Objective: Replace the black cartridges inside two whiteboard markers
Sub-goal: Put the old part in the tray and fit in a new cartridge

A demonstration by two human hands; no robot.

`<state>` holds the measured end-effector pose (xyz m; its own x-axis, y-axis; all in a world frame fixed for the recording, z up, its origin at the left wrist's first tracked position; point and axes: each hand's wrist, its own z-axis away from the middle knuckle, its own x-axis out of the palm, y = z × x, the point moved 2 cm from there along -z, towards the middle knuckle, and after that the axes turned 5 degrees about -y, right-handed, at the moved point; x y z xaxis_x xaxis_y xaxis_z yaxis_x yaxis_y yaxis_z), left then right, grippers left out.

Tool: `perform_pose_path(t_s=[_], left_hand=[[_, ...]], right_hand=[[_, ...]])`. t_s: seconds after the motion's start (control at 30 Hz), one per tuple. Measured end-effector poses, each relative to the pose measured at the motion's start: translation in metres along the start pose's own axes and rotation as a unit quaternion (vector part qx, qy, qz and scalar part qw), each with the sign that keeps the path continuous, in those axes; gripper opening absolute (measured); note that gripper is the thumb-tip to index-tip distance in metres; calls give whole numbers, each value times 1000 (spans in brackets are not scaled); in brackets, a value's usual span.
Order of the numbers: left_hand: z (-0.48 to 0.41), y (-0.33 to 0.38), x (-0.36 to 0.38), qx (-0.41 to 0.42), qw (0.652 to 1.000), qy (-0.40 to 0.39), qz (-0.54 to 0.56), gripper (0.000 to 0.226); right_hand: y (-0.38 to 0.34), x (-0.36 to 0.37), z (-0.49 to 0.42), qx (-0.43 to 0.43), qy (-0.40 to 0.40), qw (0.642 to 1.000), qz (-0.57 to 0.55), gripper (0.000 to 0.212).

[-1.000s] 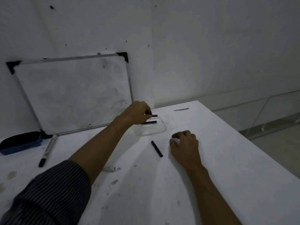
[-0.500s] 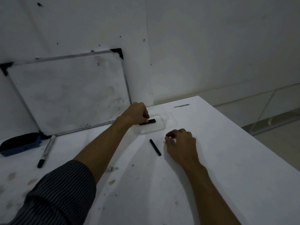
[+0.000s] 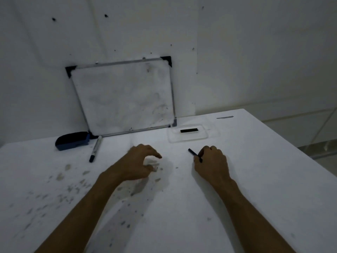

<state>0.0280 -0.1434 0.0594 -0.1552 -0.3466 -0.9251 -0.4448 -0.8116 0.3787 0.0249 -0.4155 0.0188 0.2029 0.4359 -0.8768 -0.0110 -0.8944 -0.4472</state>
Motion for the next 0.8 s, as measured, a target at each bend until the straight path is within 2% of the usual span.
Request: perform_pose_path(t_s=[0.1, 0.2, 0.33, 0.4, 0.47, 0.6, 0.7, 0.73, 0.8], left_hand=[[21, -12, 12, 1, 1000, 12, -12, 42], [30, -17, 21, 19, 996, 88, -9, 28], [34, -16, 23, 40, 986, 150, -58, 26], [38, -13, 13, 63, 978, 191, -50, 24], [49, -11, -2, 70, 967, 241, 37, 25], [72, -18, -25, -18, 942, 189, 277, 43], [92, -47, -19, -37, 914, 188, 357, 43], [97, -59, -13, -42, 899, 189, 394, 39], [106, -76, -2, -51, 846, 173, 502, 37]], right_hand=[[-1, -2, 3, -7, -10, 999, -38, 24], [-2, -5, 2, -2, -23, 995, -95, 22], [-12, -10, 4, 30, -42, 957, -284, 22], [-25, -10, 8, 44, -63, 921, -381, 22], [-42, -6, 13, 23, -122, 887, -446, 24], [-83, 16, 22, -15, -207, 786, -583, 19], [-117, 37, 24, 11, -254, 705, -662, 21], [-127, 43, 24, 23, -264, 675, -688, 21], [-145, 55, 22, 45, -266, 614, -742, 18]])
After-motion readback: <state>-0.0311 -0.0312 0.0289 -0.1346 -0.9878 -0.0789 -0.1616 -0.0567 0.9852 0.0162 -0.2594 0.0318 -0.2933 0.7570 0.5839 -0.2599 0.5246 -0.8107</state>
